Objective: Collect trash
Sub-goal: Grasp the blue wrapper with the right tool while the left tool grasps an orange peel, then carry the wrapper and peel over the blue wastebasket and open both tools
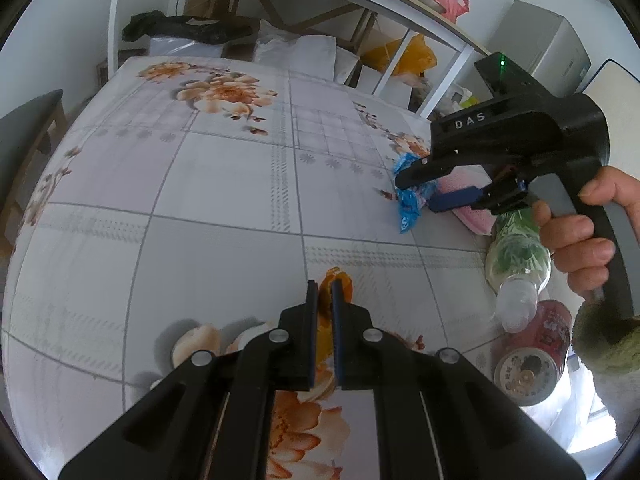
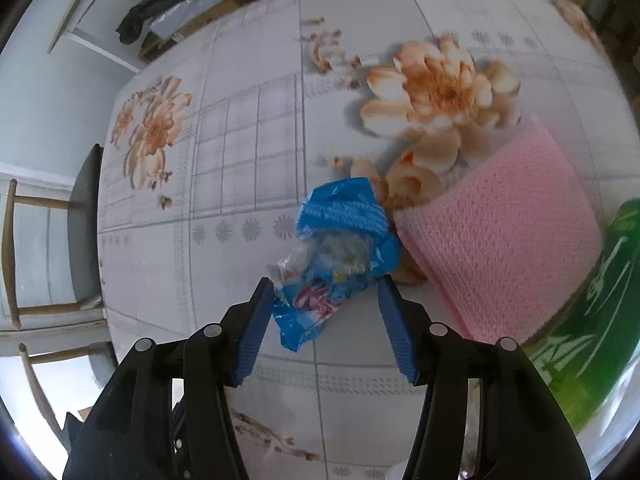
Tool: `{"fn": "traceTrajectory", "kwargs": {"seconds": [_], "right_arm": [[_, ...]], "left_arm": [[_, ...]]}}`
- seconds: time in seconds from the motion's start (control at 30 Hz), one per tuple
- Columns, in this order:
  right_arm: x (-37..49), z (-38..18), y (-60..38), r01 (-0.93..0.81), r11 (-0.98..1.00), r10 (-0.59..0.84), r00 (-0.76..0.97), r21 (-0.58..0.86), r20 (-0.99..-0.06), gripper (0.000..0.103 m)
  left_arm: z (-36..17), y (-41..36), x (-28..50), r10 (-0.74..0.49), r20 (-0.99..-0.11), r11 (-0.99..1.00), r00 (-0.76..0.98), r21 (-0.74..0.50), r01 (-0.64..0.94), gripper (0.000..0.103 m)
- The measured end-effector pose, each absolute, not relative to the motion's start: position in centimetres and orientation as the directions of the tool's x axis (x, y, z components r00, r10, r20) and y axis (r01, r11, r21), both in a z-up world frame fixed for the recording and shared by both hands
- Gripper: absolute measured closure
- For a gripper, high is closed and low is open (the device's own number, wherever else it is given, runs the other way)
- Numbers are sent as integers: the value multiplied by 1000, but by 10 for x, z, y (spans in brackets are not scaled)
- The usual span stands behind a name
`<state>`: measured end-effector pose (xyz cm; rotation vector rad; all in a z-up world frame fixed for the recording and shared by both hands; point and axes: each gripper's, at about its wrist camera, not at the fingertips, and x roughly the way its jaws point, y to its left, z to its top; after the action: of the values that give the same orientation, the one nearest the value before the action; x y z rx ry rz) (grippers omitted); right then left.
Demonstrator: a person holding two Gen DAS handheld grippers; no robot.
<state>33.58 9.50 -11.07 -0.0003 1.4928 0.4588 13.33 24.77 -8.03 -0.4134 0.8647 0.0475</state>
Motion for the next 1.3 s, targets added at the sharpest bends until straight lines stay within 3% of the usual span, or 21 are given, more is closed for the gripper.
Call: {"fn": "traceTrajectory", "kwargs": {"seconds": [0.03, 0.23, 0.3, 0.83, 1.3], "right_arm": [[335, -111, 95, -300, 912, 295, 9, 278, -956, 67], [329, -114, 107, -369, 884, 311, 10, 286, -950, 91], [325, -111, 110, -404, 870, 319, 19, 284, -948, 93], [274, -52, 83, -557, 745, 482, 70, 367, -873, 95], [260, -1, 11, -495, 726, 618, 162, 478, -770, 95]], "left_arm": [[-80, 248, 132, -125, -747, 919, 652, -335, -207, 97], [-80, 249, 127, -123, -746, 914, 655, -343, -219, 97], [-81, 251, 125, -122, -745, 910, 656, -347, -225, 97], [-64, 257, 117, -110, -712, 898, 694, -371, -237, 97], [-5, 243, 105, -132, -604, 908, 786, -392, -148, 97]]}}
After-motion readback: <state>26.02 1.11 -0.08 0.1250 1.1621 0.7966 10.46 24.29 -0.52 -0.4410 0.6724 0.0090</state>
